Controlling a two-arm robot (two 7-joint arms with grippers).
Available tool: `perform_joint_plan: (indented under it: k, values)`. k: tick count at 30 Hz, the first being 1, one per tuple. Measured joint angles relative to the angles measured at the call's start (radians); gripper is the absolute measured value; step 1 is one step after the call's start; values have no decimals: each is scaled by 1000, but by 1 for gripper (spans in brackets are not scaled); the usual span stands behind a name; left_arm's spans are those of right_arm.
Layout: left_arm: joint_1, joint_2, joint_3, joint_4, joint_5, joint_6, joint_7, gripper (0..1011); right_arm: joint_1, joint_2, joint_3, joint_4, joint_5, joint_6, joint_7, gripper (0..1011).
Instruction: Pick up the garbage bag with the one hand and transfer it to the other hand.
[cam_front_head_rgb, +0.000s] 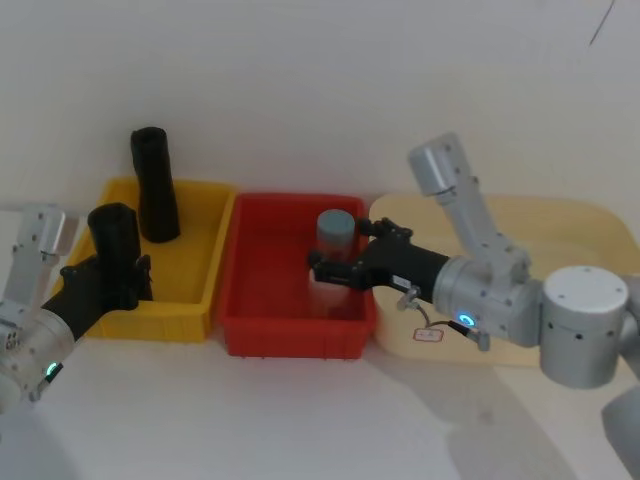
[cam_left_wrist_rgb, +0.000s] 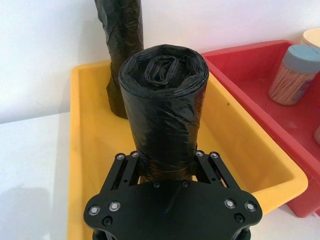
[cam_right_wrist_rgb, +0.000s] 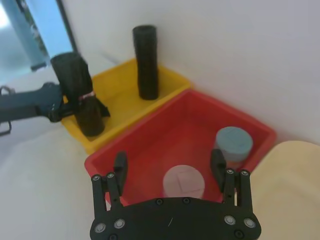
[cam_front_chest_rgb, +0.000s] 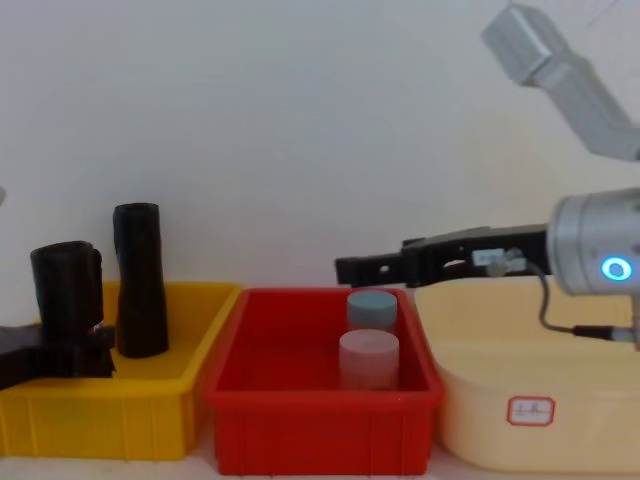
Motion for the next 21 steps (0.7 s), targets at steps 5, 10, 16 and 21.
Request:
perform_joint_plan:
  k: [5, 10, 16, 21]
  values:
    - [0, 0, 0, 0, 0, 0, 0, 410, 52, -10, -45, 59, -31, 14, 25, 1001]
    - [0, 0, 0, 0, 0, 0, 0, 410, 92, -24, -77, 112, -51, 24, 43, 1001]
    - [0, 0, 0, 0, 0, 0, 0, 410, 133, -42, -105, 175, -71, 36, 59, 1001]
    - [0, 0, 0, 0, 0, 0, 0, 410, 159, -54, -119, 217, -85, 43, 68, 1001]
